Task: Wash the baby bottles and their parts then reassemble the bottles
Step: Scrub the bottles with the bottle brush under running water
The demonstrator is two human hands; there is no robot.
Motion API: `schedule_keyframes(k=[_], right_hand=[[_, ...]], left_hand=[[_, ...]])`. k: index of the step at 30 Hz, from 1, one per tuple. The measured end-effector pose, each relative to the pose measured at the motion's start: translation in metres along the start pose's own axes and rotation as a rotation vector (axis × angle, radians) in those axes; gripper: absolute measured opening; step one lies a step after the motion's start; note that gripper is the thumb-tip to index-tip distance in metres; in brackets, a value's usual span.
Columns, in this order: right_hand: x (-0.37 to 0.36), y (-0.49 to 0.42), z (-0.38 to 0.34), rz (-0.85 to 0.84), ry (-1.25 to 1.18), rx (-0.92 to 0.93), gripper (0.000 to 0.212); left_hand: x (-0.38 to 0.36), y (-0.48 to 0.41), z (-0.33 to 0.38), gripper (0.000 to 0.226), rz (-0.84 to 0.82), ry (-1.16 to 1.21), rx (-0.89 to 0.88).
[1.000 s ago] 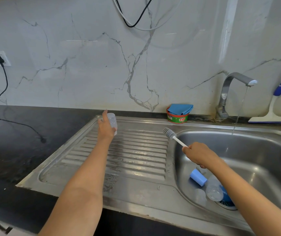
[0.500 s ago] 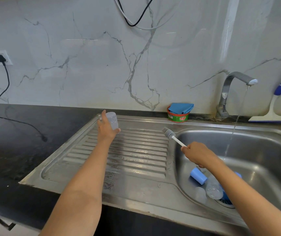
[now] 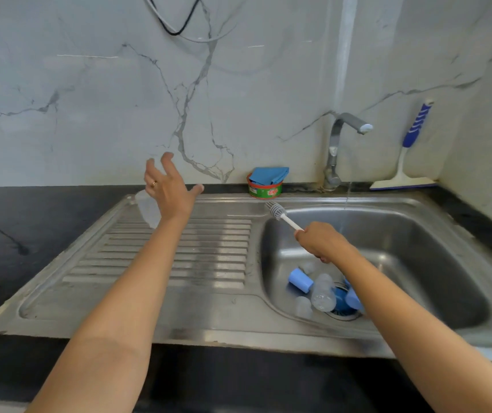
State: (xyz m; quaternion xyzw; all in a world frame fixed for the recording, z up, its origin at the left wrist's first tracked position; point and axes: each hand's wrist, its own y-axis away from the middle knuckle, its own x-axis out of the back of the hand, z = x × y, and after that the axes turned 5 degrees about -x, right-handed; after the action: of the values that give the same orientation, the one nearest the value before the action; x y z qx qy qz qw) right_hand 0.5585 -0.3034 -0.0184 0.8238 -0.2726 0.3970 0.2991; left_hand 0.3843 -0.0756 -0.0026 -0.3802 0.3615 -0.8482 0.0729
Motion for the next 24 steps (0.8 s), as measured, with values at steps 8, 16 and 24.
schedule_keyframes(k=[8, 16, 24], right_hand=[[0.019, -0.008, 0.048, 0.015, -0.009, -0.108, 0.021], [0.027, -0.026, 0.091, 0.02, -0.005, -0.193, 0.016], [0.031, -0.038, 0.108, 0.021, -0.037, -0.205, 0.017]], left_hand=[[-0.063, 0.062, 0.088, 0.07, -0.419, 0.247, -0.126], [-0.133, 0.14, 0.145, 0.043, -1.334, -0.095, -0.136], [-0.163, 0.19, 0.166, 0.072, -1.407, -0.213, -0.102]])
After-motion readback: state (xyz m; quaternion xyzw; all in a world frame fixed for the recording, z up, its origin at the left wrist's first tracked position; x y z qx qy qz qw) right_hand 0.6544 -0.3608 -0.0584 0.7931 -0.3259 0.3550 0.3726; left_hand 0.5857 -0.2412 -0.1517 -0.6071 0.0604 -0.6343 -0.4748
